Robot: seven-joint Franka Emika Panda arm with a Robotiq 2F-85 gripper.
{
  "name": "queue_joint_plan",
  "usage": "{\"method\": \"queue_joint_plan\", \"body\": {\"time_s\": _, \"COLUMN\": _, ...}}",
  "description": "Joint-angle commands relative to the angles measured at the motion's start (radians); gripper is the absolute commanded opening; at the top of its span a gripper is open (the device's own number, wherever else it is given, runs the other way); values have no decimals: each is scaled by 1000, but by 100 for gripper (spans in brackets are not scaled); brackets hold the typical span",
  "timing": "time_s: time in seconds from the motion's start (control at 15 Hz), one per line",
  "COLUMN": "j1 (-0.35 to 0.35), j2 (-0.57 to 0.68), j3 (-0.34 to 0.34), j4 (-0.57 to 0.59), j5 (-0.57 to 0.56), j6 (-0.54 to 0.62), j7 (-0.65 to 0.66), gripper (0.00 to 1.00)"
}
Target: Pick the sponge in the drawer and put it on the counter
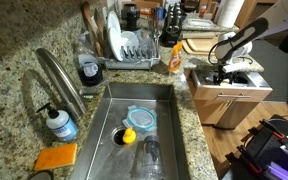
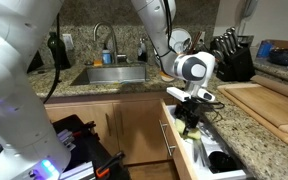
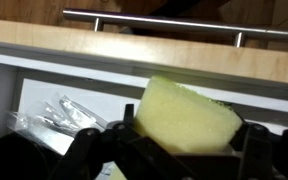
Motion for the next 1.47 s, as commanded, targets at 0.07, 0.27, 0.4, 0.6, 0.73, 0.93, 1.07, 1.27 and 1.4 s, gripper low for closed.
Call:
{"method": "queue_joint_plan", "body": {"time_s": 0.07, "j1": 4, "j2": 1, "j3": -1, "j4": 11, "j5": 0, "j6": 13, "j7": 2, "gripper": 46}}
{"method": "queue_joint_plan", "body": {"time_s": 0.27, "j1": 6, "j2": 1, "j3": -4, "j4": 17, "j5": -3, "j6": 18, "j7": 8, "gripper": 31}}
{"method": "queue_joint_plan", "body": {"time_s": 0.4, "j1": 10, "j2": 1, "j3": -7, "j4": 22, "j5": -5, "j6": 17, "j7": 17, "gripper": 18}}
{"method": "queue_joint_plan", "body": {"time_s": 0.6, "j1": 22, "j2": -20, "j3": -19, "j4": 16, "j5": -24, "j6": 41, "j7": 39, "gripper": 1}}
{"method": "queue_joint_plan", "body": {"time_s": 0.73, "j1": 37, "j2": -57, "j3": -32, "j4": -10, "j5": -48, "j6": 95, "j7": 61, "gripper": 5}}
{"method": "queue_joint_plan", "body": {"time_s": 0.93, "j1": 59, "j2": -128, "j3": -51, "j4": -53, "j5": -84, "j6": 166, "j7": 79, "gripper": 4}}
{"method": "queue_joint_plan", "body": {"time_s": 1.07, "j1": 58, "j2": -179, "j3": -49, "j4": -77, "j5": -90, "j6": 164, "j7": 59, "gripper": 4}}
{"method": "queue_joint_plan", "body": {"time_s": 1.27, "j1": 58, "j2": -255, "j3": -48, "j4": -127, "j5": -109, "j6": 174, "j7": 54, "gripper": 4}}
{"method": "queue_joint_plan", "body": {"time_s": 1.4, "j1": 49, "j2": -316, "j3": -44, "j4": -161, "j5": -110, "j6": 189, "j7": 40, "gripper": 4}}
